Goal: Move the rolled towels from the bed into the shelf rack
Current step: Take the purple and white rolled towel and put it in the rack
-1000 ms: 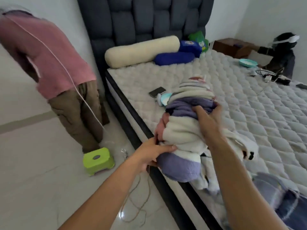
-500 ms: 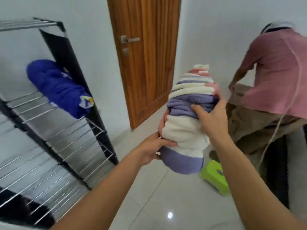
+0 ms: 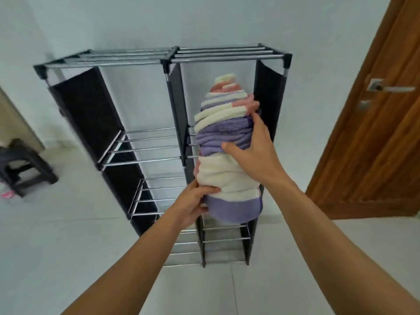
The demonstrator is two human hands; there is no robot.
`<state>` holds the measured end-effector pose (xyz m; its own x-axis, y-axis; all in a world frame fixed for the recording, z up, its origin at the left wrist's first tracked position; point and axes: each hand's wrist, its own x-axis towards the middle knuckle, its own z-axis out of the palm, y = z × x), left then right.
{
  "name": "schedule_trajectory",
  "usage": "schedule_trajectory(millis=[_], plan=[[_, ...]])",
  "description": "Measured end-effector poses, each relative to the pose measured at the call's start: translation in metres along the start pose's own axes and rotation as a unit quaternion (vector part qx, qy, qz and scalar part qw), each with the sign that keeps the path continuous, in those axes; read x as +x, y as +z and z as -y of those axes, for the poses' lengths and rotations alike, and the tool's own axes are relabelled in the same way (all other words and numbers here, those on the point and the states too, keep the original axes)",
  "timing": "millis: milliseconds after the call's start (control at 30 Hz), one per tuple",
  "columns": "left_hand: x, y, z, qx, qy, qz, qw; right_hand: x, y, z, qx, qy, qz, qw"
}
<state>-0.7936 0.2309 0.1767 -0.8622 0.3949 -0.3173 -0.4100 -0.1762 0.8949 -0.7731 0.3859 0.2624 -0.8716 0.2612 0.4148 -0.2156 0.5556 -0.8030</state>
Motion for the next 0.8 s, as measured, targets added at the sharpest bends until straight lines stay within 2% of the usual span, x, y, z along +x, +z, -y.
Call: schedule_trajectory(millis=[200, 300, 400, 567, 800], plan=[[0.027, -0.026, -0.029, -0.029, 0.075, -0.113, 0.99, 0.073, 0.045, -0.017, 0.048, -0.009, 0.09, 0.995], [0.044, -0.032, -0.046, -0.021, 0.116, -0.123, 0.985, 0.116, 0.063, -0.028, 0.098, 0.051, 0.087, 0.99], [0.068, -0.035, -0.058, -0.001, 0.157, -0.11, 0.981, 0.156, 0.079, -0.042, 0.14, 0.123, 0.049, 0.981], [0.106, -0.03, -0.073, 0.101, 0.189, -0.119, 0.97, 0.211, 0.098, -0.064, 0.14, 0.172, 0.047, 0.974], [0.145, -0.026, -0.075, 0.242, 0.181, -0.149, 0.941, 0.24, 0.124, -0.082, 0.054, 0.169, 0.12, 0.977]])
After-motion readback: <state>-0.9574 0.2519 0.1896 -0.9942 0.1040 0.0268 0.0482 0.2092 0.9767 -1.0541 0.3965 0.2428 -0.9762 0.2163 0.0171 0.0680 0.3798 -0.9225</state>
